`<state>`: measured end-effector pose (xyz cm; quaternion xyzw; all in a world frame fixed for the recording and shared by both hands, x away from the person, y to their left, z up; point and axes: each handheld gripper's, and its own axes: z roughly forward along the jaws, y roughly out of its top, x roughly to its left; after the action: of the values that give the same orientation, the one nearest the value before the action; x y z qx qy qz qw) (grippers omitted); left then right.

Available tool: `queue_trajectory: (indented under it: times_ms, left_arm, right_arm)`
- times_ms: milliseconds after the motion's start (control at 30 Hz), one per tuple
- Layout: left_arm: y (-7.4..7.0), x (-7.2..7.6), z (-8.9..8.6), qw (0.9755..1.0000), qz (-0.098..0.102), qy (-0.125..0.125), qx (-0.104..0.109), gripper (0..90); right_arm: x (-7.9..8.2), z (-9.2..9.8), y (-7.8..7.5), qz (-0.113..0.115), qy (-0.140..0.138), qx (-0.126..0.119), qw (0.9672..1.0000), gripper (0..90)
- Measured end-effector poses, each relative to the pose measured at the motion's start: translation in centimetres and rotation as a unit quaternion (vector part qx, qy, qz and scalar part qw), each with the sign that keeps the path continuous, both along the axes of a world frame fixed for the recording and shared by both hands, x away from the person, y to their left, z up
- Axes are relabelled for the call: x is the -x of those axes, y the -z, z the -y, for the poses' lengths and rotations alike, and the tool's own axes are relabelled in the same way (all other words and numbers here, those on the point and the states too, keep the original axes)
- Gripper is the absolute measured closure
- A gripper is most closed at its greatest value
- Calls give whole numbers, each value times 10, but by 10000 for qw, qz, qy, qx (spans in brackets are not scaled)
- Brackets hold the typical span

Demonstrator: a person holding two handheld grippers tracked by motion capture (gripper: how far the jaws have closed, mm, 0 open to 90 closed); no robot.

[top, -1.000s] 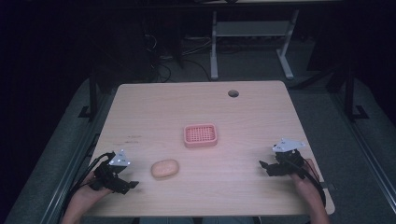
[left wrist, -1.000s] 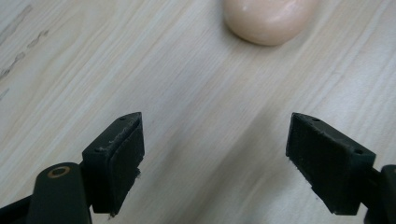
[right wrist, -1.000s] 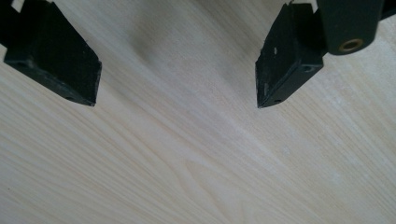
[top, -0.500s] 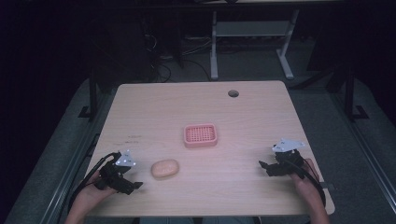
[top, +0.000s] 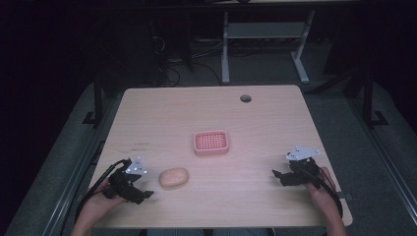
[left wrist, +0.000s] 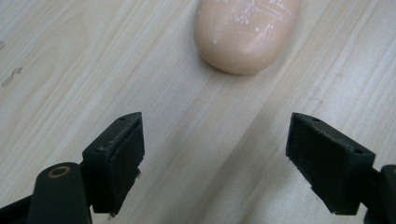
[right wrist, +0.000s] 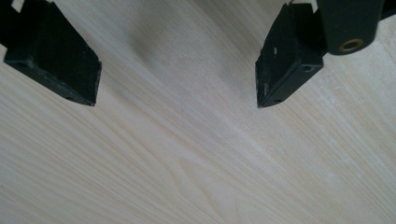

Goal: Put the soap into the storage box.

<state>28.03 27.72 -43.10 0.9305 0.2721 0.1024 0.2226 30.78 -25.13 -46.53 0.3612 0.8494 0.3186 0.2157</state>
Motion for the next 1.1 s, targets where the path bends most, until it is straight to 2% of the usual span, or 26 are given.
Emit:
queue_trajectory:
  times_ms: [600,633,1100]
  left_arm:
    - [-7,-8,18,9996,29,261,-57,194]
    - [-7,-8,19,9997,24,246,-14,195]
    - [-6,-16,39,9987,-92,482,-149,201]
  right_arm:
    - [0,0,1,-29,-2,-14,10000,139]
    - [0,-1,1,-29,12,-36,10000,139]
    - [1,-1,1,-39,10,-68,10000,139]
